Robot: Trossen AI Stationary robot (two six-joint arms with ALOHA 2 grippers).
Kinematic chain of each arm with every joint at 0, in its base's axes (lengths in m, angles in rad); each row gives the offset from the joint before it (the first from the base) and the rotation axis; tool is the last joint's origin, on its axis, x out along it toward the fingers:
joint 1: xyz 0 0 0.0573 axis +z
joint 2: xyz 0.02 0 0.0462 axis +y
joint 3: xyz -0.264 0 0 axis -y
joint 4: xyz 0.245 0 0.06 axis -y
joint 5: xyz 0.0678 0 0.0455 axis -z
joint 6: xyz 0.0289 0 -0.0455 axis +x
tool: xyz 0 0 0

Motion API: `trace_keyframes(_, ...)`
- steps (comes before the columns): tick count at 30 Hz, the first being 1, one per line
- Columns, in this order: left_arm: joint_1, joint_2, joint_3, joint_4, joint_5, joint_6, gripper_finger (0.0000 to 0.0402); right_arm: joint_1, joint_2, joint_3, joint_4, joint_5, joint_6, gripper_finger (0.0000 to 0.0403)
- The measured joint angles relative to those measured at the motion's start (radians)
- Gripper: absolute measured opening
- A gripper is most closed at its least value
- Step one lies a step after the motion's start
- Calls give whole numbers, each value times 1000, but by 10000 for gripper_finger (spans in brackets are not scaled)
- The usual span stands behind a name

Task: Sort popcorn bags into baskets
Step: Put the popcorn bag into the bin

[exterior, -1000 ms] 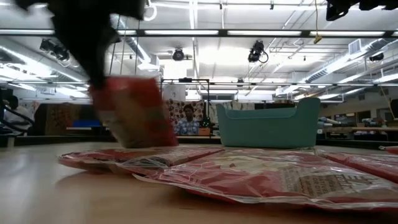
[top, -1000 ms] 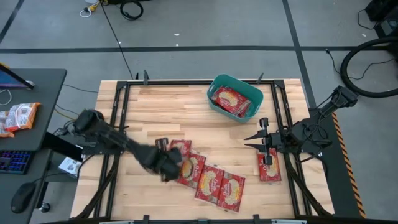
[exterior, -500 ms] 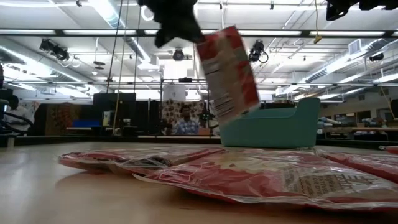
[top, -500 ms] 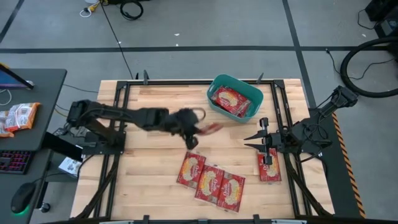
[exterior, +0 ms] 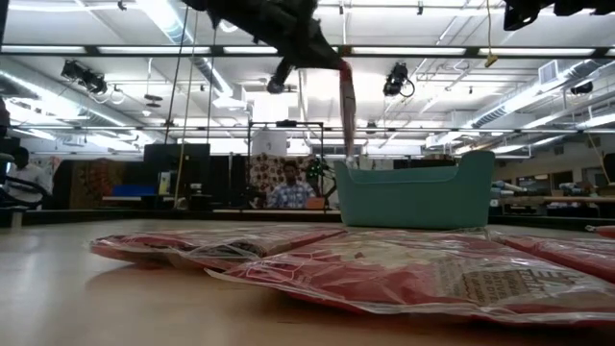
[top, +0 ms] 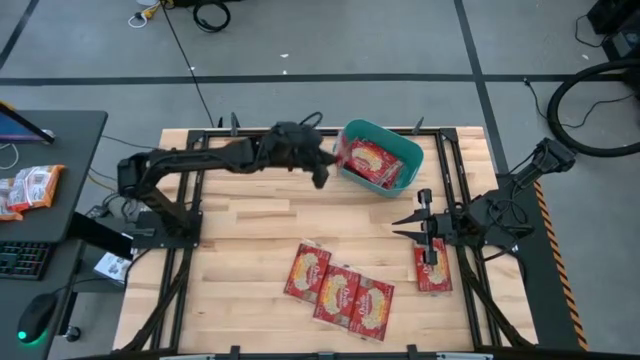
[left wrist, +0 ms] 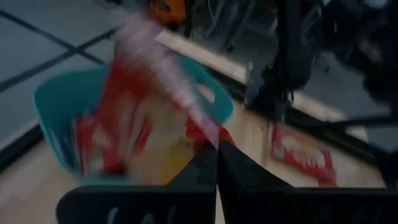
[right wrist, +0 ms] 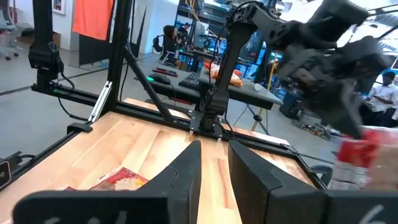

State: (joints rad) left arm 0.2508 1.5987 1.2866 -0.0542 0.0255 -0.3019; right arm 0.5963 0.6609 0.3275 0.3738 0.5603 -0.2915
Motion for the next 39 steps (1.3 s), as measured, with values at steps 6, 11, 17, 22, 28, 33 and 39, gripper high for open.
trace_keyframes(6, 16, 96, 179, -66, 14, 77, 2, -18, 6, 0, 12, 0, -8, 86)
trace_keyframes(11, 22, 208, 343, -183, 14, 141, 2, -27, 7, 0, 7, -2, -7, 86)
trace_keyframes(17, 58, 307, 452, -237, -2, 163, 1, -25, 7, 0, -2, -3, -2, 86)
trace_keyframes(22, 98, 325, 457, -271, 6, 208, 2, -25, 7, 0, -6, -3, 0, 86)
trace_keyframes(28, 125, 352, 459, -279, 1, 282, 3, -25, 7, 0, -3, -3, 0, 86)
trace_keyframes(33, 122, 419, 458, -284, -4, 320, 3, -25, 7, 0, -3, -4, 0, 86)
trace_keyframes(39, 100, 484, 457, -194, -4, 390, 4, -23, 7, 0, -7, -4, 0, 86)
